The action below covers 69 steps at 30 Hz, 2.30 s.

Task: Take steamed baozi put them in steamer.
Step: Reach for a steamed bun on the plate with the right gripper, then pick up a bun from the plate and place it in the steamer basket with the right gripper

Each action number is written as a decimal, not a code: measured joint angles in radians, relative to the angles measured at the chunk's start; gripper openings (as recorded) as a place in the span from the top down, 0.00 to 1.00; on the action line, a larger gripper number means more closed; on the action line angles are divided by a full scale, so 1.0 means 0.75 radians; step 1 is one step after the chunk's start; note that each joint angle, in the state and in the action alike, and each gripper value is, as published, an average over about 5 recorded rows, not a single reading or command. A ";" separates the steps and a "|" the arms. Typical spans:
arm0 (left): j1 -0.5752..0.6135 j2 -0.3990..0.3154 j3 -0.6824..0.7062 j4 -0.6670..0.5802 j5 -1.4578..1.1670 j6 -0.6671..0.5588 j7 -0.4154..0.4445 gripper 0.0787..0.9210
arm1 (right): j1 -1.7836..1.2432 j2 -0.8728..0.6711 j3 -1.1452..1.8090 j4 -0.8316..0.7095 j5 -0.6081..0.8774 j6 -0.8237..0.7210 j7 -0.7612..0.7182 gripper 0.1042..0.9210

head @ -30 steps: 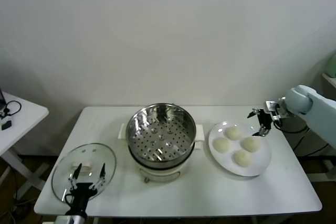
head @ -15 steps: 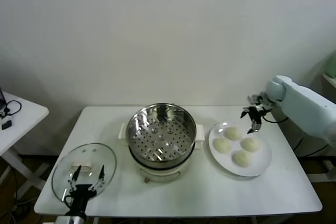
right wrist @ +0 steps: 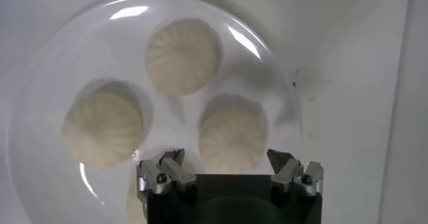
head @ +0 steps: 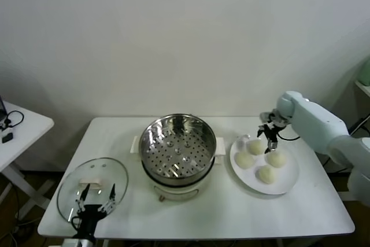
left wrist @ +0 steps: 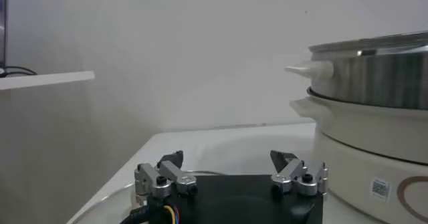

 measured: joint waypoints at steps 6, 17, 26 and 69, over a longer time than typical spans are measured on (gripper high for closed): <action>0.001 0.002 -0.001 -0.013 -0.006 0.000 -0.001 0.12 | -0.016 0.030 0.046 -0.045 -0.040 0.006 0.009 0.14; 0.002 0.003 -0.004 -0.027 -0.006 0.004 0.000 0.12 | -0.031 0.045 0.082 -0.066 -0.069 0.008 -0.001 0.31; 0.011 0.000 -0.011 -0.045 -0.003 0.007 0.000 0.12 | 0.009 0.010 0.041 -0.020 -0.030 0.018 -0.019 0.37; 0.057 -0.038 -0.044 -0.099 0.053 -0.003 -0.011 0.12 | 0.591 0.254 -0.589 0.612 0.214 0.789 0.138 0.42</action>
